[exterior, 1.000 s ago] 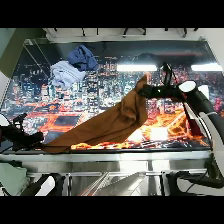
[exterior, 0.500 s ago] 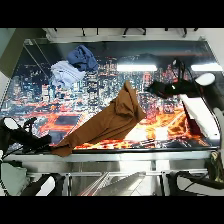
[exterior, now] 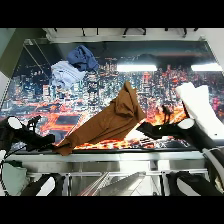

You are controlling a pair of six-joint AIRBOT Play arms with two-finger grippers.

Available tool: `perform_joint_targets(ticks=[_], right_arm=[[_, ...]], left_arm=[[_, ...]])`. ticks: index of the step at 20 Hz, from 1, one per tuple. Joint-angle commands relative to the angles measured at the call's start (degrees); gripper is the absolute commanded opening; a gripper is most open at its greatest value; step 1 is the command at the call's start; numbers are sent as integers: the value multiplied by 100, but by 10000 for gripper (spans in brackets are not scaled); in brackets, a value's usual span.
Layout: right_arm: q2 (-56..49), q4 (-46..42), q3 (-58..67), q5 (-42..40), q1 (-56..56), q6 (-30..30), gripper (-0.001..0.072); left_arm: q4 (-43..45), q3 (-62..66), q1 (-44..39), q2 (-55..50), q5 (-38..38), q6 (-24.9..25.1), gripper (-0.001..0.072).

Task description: Fold the shirts.

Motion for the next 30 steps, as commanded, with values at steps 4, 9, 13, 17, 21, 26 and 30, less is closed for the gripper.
perform_joint_targets(ticks=[4,9,13,17,21,26,30], right_arm=[[-1169,1779,55,-1567,1340,-509,696],[-2094,2026,905,-1456,1517,-627,308],[-1720,1615,1016,-964,1261,-750,35],[-72,-535,1019,260,509,407,35],[2070,-2247,1451,1591,-192,1486,35],[2970,-3040,3141,3222,-483,1628,35],[2852,-3101,4697,3711,-483,1547,35]], left_arm=[[-428,0,188,-2,120,92,13],[-632,0,188,-2,227,170,13],[-627,140,188,-2,223,188,13],[-625,1008,188,302,334,120,13],[-634,1989,188,588,219,-190,12],[-662,3303,188,1257,39,-535,13],[-621,4780,175,1902,-101,-621,12]])
